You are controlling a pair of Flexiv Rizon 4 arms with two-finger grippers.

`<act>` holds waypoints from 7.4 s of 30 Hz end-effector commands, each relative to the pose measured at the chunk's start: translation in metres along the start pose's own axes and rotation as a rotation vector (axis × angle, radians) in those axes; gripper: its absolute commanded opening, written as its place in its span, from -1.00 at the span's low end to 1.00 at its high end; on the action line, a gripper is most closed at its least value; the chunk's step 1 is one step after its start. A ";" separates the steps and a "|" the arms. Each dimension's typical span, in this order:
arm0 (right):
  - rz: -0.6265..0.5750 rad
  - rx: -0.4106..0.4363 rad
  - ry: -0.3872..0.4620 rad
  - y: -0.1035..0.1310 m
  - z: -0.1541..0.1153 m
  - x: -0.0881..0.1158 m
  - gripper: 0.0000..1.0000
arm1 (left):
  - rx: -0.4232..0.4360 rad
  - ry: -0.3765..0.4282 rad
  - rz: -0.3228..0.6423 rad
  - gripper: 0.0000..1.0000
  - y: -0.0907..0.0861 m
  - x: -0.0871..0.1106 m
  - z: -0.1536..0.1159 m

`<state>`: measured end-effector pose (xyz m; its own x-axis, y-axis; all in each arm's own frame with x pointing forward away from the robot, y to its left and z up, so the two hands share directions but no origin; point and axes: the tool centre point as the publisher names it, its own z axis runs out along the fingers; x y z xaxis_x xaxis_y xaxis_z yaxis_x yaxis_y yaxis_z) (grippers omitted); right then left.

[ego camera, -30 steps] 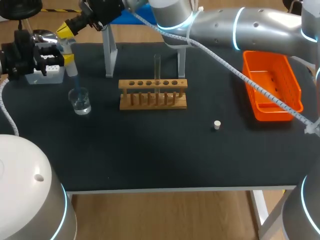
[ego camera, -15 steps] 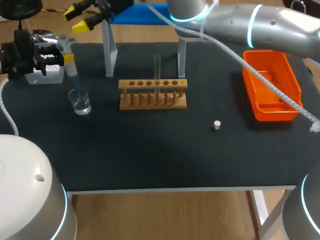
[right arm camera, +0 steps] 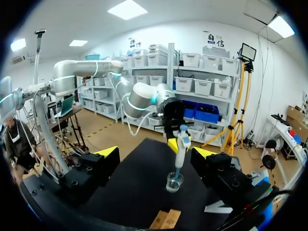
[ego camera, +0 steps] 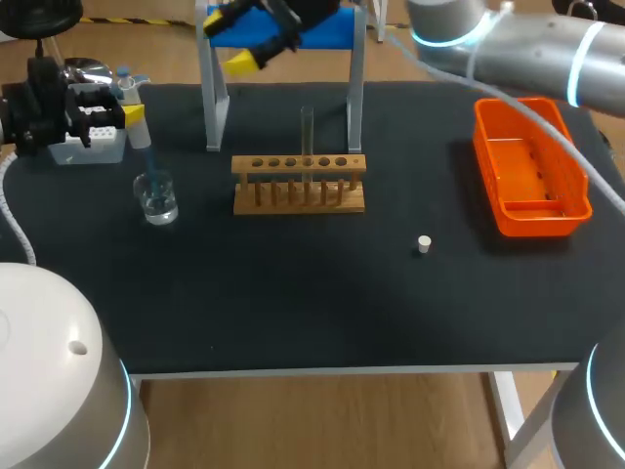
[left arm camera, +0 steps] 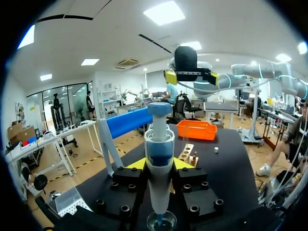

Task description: Invert the test tube, pick up the pipette, mount the tip to pipette, aspirate from beaker and dispense into the tube, eject the tip, return the pipette, and cap with the stopper.

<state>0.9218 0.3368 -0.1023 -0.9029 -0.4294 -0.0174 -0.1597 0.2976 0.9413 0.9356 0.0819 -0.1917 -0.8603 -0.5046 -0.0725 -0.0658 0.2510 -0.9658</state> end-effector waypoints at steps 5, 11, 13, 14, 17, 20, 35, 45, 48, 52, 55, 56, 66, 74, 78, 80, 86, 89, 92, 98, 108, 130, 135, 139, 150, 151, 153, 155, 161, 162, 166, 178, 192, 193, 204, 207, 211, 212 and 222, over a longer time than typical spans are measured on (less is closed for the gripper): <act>-0.008 -0.003 -0.135 -0.031 -0.043 0.049 1.00 | -0.001 -0.003 0.000 -1.00 -0.001 0.001 0.000; 0.009 0.011 -0.182 -0.060 -0.060 0.057 1.00 | -0.001 -0.003 0.000 -1.00 -0.001 0.001 0.000; 0.006 0.011 -0.188 -0.070 -0.065 0.061 1.00 | -0.001 -0.003 0.000 -1.00 -0.001 0.001 0.000; 0.010 0.008 -0.192 -0.074 -0.067 0.062 1.00 | -0.001 -0.003 0.000 -1.00 -0.001 0.001 0.000; 0.011 0.015 -0.204 -0.087 -0.072 0.066 1.00 | -0.001 -0.003 0.000 -1.00 -0.001 0.001 0.000; 0.016 0.019 -0.218 -0.100 -0.077 0.070 1.00 | -0.001 -0.003 0.000 -1.00 -0.001 0.001 0.000; 0.087 0.031 -0.312 -0.156 -0.090 0.068 1.00 | -0.001 -0.003 0.000 -1.00 -0.001 0.001 0.000; 0.115 0.054 -0.296 -0.172 -0.086 0.045 1.00 | -0.001 -0.003 0.000 -1.00 -0.001 0.001 0.000; 0.119 0.059 -0.287 -0.177 -0.086 0.036 1.00 | -0.001 -0.003 0.000 -1.00 -0.001 0.001 0.000; 0.125 0.075 -0.265 -0.185 -0.084 0.022 1.00 | -0.001 -0.003 0.000 -1.00 -0.001 0.001 0.000; 0.121 0.083 -0.239 -0.188 -0.081 0.013 1.00 | -0.001 -0.003 0.000 -1.00 -0.001 0.001 0.000; 0.124 0.090 -0.236 -0.190 -0.079 0.011 1.00 | -0.001 -0.003 0.000 -1.00 -0.001 0.001 0.000; 0.129 0.123 -0.206 -0.200 -0.065 -0.008 1.00 | -0.001 -0.003 0.000 -1.00 -0.001 0.001 0.000; 0.138 0.142 -0.193 -0.205 -0.053 -0.015 1.00 | -0.001 -0.003 0.000 -1.00 -0.001 0.001 0.000; 0.139 0.155 -0.195 -0.206 -0.049 -0.017 1.00 | -0.001 -0.003 0.000 -1.00 -0.001 0.001 0.000; 0.138 0.178 -0.204 -0.207 -0.047 -0.018 1.00 | -0.001 -0.003 0.000 -1.00 -0.001 0.001 0.000; 0.134 0.192 -0.227 -0.205 -0.043 -0.020 1.00 | -0.001 -0.003 0.000 -1.00 -0.001 0.001 0.000; 0.134 0.197 -0.236 -0.205 -0.040 -0.020 1.00 | -0.001 -0.003 0.000 -1.00 -0.001 0.001 0.000; 0.133 0.215 -0.243 -0.206 -0.035 -0.019 1.00 | -0.001 -0.003 0.000 -1.00 -0.001 0.001 0.000; 0.131 0.226 -0.237 -0.210 -0.028 -0.018 1.00 | -0.001 -0.003 0.000 -1.00 -0.001 0.001 0.000; 0.145 0.233 -0.229 -0.222 -0.022 -0.017 1.00 | -0.001 -0.003 0.000 -1.00 -0.001 0.001 0.000; 0.144 0.256 -0.221 -0.228 -0.020 -0.016 1.00 | -0.001 -0.003 0.000 -1.00 -0.001 0.001 0.000; 0.135 0.292 -0.214 -0.226 -0.017 -0.014 1.00 | -0.001 -0.003 0.000 -1.00 -0.001 0.001 0.000; 0.132 0.301 -0.218 -0.222 -0.018 -0.014 1.00 | -0.001 -0.003 0.000 -1.00 -0.001 0.001 0.000; 0.140 0.293 -0.230 -0.224 -0.022 -0.013 1.00 | -0.001 -0.003 0.000 -1.00 -0.001 0.001 0.000; 0.141 0.292 -0.232 -0.224 -0.023 -0.012 1.00 | -0.001 -0.003 0.000 -1.00 -0.001 0.001 0.000; 0.141 0.291 -0.233 -0.224 -0.024 -0.011 1.00 | -0.001 -0.003 0.000 -1.00 -0.001 0.001 0.000; 0.141 0.290 -0.234 -0.224 -0.025 -0.010 1.00 | -0.001 -0.003 0.000 -1.00 -0.001 0.001 0.000; 0.143 0.289 -0.237 -0.225 -0.026 -0.009 1.00 | -0.001 -0.003 0.000 -1.00 -0.001 0.001 0.000; 0.143 0.290 -0.238 -0.225 -0.026 -0.009 1.00 | -0.001 -0.003 0.000 -1.00 -0.001 0.001 0.000; 0.143 0.289 -0.238 -0.225 -0.026 -0.009 1.00 | -0.001 -0.003 0.000 -1.00 -0.001 0.001 0.000; 0.143 0.289 -0.238 -0.225 -0.026 -0.009 1.00 | -0.001 -0.003 0.000 -1.00 -0.001 0.001 0.000; 0.143 0.289 -0.238 -0.225 -0.026 -0.009 1.00 | -0.001 -0.021 0.014 -1.00 -0.011 0.006 -0.011; 0.143 0.289 -0.238 -0.225 -0.026 -0.009 1.00 | -0.001 -0.027 0.022 -1.00 -0.014 0.006 -0.013; 0.143 0.289 -0.238 -0.225 -0.026 -0.009 1.00 | -0.014 -0.055 0.072 -1.00 -0.046 0.014 -0.020; 0.143 0.289 -0.238 -0.225 -0.026 -0.009 1.00 | -0.021 -0.055 0.083 -1.00 -0.055 0.017 -0.019; 0.143 0.289 -0.238 -0.225 -0.026 -0.009 1.00 | -0.028 -0.054 0.092 -1.00 -0.067 0.022 -0.019; 0.143 0.289 -0.238 -0.225 -0.026 -0.009 1.00 | -0.033 -0.054 0.097 -1.00 -0.071 0.023 -0.018; 0.143 0.289 -0.238 -0.225 -0.026 -0.009 1.00 | -0.088 -0.018 0.127 -1.00 -0.136 0.037 0.004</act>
<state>0.9774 0.2518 -0.3058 -0.9858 -0.1680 -0.0023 -0.1008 0.5804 0.8081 0.9095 0.0377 -0.0820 -0.8516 -0.4851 -0.1988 0.0200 0.3487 -0.9370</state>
